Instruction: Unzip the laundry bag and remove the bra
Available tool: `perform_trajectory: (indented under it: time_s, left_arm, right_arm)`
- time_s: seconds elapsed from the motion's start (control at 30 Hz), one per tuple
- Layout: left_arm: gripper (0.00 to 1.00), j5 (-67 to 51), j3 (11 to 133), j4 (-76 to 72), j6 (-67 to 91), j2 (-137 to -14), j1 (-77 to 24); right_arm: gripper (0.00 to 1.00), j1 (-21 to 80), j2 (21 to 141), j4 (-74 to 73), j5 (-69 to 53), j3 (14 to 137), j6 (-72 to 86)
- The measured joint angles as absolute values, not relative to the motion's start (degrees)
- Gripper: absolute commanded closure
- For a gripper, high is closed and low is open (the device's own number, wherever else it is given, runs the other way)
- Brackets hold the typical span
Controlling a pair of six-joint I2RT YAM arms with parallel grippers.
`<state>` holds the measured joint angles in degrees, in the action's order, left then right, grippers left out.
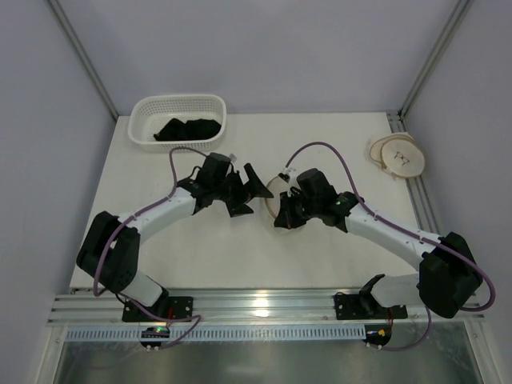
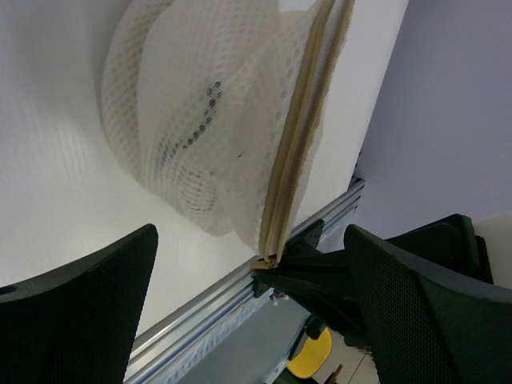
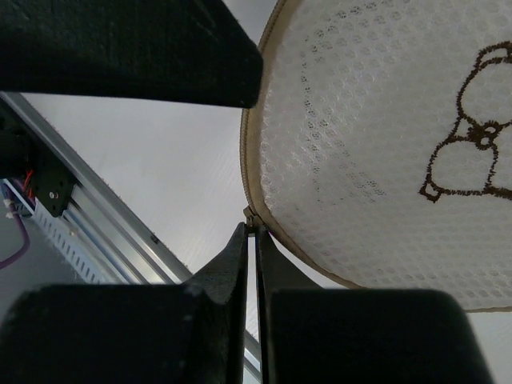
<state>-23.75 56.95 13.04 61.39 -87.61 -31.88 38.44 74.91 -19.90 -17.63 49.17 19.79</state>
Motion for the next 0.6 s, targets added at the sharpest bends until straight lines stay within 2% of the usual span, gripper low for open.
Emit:
perform_trajectory:
  time_s: [0.13, 0.2, 0.23, 0.27, 0.33, 0.37, 0.43, 0.47, 0.6]
  left_arm:
    - [0.01, -22.61, 56.97, 9.52, 64.03, -88.82, -34.28]
    - [0.1, -22.06, 56.99, 8.19, 64.95, -90.04, -35.48]
    - [0.15, -21.87, 57.06, 7.68, 65.47, -90.74, -36.01]
    - [0.29, -21.78, 57.14, 7.2, 65.73, -91.46, -36.42]
    - [0.47, -21.54, 57.23, 6.48, 66.06, -92.62, -36.97]
    - [0.68, -21.41, 57.25, 6.26, 66.19, -93.01, -37.15]
    - [0.87, -20.75, 57.23, 6.24, 66.17, -93.17, -37.21]
    - [1.0, -20.58, 57.23, 6.02, 66.0, -93.17, -37.21]
    - [1.0, -20.03, 57.23, 5.82, 65.65, -93.14, -37.28]
  right_arm:
    - [0.96, 38.52, 74.94, -19.66, -18.9, 49.17, 19.33]
    - [0.96, 38.52, 74.94, -19.66, -19.2, 49.17, 19.16]
    - [0.96, 38.57, 74.94, -19.66, -19.27, 49.17, 19.14]
    - [0.96, 38.61, 74.94, -19.68, -19.29, 49.17, 19.09]
    - [0.96, 38.68, 74.94, -19.68, -19.29, 49.17, 18.96]
    - [0.96, 38.68, 74.91, -19.73, -19.27, 49.17, 18.9]
    - [0.96, 38.68, 74.83, -19.75, -19.22, 49.17, 18.74]
    - [0.96, 38.68, 74.74, -19.75, -19.18, 49.17, 18.72]
    - [0.96, 38.7, 74.26, -19.75, -18.87, 49.01, 18.52]
